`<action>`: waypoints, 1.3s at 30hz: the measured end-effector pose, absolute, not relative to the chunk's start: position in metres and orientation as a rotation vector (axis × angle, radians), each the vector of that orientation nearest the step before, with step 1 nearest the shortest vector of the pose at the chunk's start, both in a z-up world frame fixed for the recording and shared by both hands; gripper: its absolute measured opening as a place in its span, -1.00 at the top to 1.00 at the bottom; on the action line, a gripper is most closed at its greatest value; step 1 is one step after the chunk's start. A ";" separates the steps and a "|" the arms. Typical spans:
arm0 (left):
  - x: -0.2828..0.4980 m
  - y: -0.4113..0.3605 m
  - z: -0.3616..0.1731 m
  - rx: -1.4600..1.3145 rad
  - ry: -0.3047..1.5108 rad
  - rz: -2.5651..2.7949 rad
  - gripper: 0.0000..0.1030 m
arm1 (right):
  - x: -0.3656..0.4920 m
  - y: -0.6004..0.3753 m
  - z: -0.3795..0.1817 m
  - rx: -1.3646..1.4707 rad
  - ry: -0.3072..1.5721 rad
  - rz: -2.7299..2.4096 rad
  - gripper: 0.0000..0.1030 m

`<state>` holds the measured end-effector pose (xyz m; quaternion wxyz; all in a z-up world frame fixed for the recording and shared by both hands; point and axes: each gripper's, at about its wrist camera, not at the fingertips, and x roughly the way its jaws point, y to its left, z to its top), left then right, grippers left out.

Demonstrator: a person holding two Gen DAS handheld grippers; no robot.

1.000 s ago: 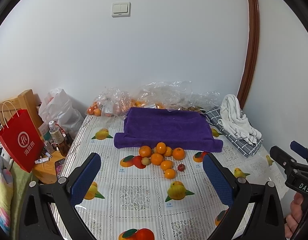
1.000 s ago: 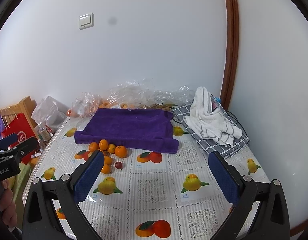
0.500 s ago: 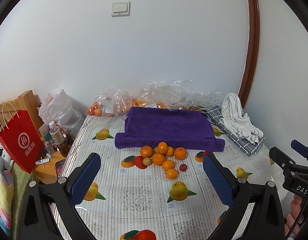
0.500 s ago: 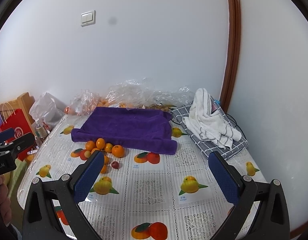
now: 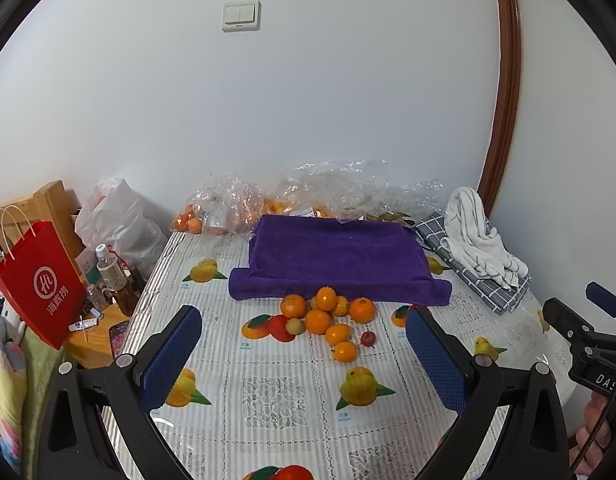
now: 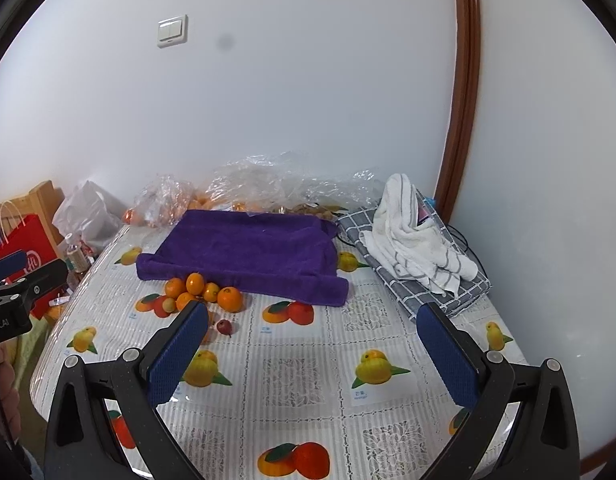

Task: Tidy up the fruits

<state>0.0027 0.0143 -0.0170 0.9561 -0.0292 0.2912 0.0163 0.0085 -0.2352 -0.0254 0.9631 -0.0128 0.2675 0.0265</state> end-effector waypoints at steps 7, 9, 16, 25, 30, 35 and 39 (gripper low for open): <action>0.021 0.016 -0.029 -0.036 0.596 0.022 -0.99 | 0.025 -0.237 -0.038 0.012 0.530 0.095 -0.99; 0.029 0.019 -0.035 -0.041 0.600 0.026 -0.99 | 0.032 -0.236 -0.043 0.000 0.519 0.097 -0.99; 0.058 0.035 -0.065 -0.083 0.594 0.005 -0.97 | 0.063 -0.224 -0.071 -0.013 0.534 0.130 -0.97; 0.101 0.055 -0.128 -0.048 0.682 0.029 -0.88 | 0.115 -0.198 -0.139 -0.001 0.681 0.180 -0.72; 0.115 0.073 -0.163 -0.049 0.731 0.062 -0.74 | 0.128 -0.181 -0.173 -0.022 0.740 0.224 -0.56; 0.121 0.089 -0.185 -0.048 0.766 0.066 -0.63 | 0.129 -0.162 -0.190 -0.033 0.754 0.267 -0.37; 0.122 0.098 -0.194 -0.081 0.764 0.029 -0.44 | 0.133 -0.144 -0.194 -0.072 0.765 0.322 -0.22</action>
